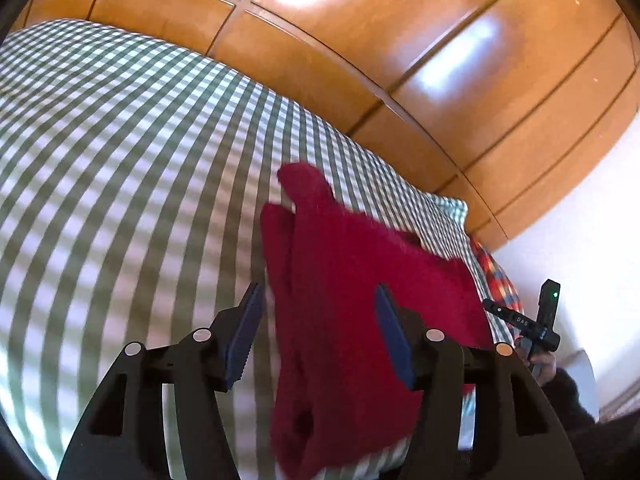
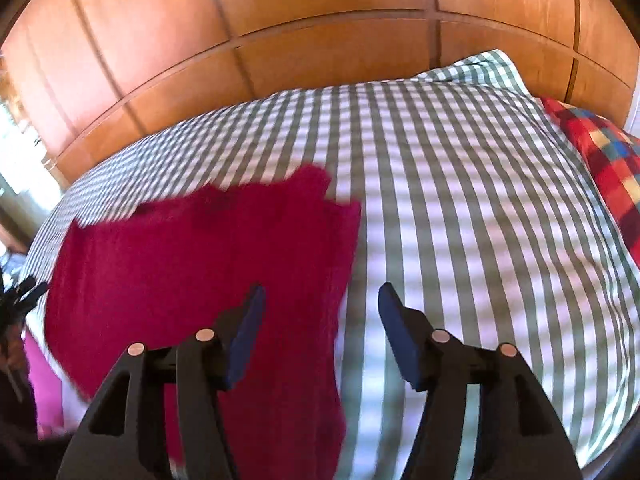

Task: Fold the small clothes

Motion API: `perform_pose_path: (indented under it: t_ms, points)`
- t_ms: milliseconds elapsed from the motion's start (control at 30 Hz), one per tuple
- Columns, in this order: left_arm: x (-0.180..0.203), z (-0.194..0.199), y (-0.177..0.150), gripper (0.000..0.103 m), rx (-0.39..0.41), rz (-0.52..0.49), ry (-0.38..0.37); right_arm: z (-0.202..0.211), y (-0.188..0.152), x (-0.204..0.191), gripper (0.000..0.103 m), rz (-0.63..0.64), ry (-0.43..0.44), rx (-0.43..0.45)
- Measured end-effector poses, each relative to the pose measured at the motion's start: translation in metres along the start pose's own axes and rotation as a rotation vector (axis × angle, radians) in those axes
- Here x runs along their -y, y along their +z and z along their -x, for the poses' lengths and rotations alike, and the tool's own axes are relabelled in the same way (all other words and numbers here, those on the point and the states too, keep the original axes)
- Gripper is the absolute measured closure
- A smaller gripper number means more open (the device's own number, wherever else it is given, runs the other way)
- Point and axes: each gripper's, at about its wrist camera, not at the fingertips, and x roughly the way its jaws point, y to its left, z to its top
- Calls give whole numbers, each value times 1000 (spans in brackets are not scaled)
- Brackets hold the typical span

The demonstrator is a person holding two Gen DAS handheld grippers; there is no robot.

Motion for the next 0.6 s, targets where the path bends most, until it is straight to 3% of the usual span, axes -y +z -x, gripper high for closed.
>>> perform_pose_path:
  t_ms: [100, 133, 167, 200, 233, 300, 367, 433, 533, 600]
  points:
    - [-1, -25, 18, 47, -8, 30, 5, -24, 20, -7, 55, -3, -41, -10]
    - [-1, -32, 22, 47, -11, 36, 6, -33, 25, -9, 64, -6, -45, -22]
    - [0, -40, 26, 47, -18, 33, 11, -42, 27, -12, 80, -1, -52, -37]
    - [2, -46, 27, 58, -29, 24, 12, -45, 28, -14, 93, 7, -61, -37]
    - [7, -53, 31, 79, -45, -3, 14, -42, 29, -17, 93, 19, -77, -19]
    - [18, -51, 32, 94, -19, -59, 61, -26, 27, -17, 95, 14, -85, 47]
    - [25, -47, 34, 94, 14, -83, 76, -15, 25, -12, 95, -25, -95, 90]
    - [24, -53, 36, 94, 8, -88, 152, -17, 21, -5, 95, -51, -136, 99]
    - [11, -79, 36, 94, -59, -51, 290, -49, 13, 4, 95, -71, -180, 26]
    - [4, -93, 34, 94, -94, -35, 329, -69, 5, 2, 94, -54, -206, 6]
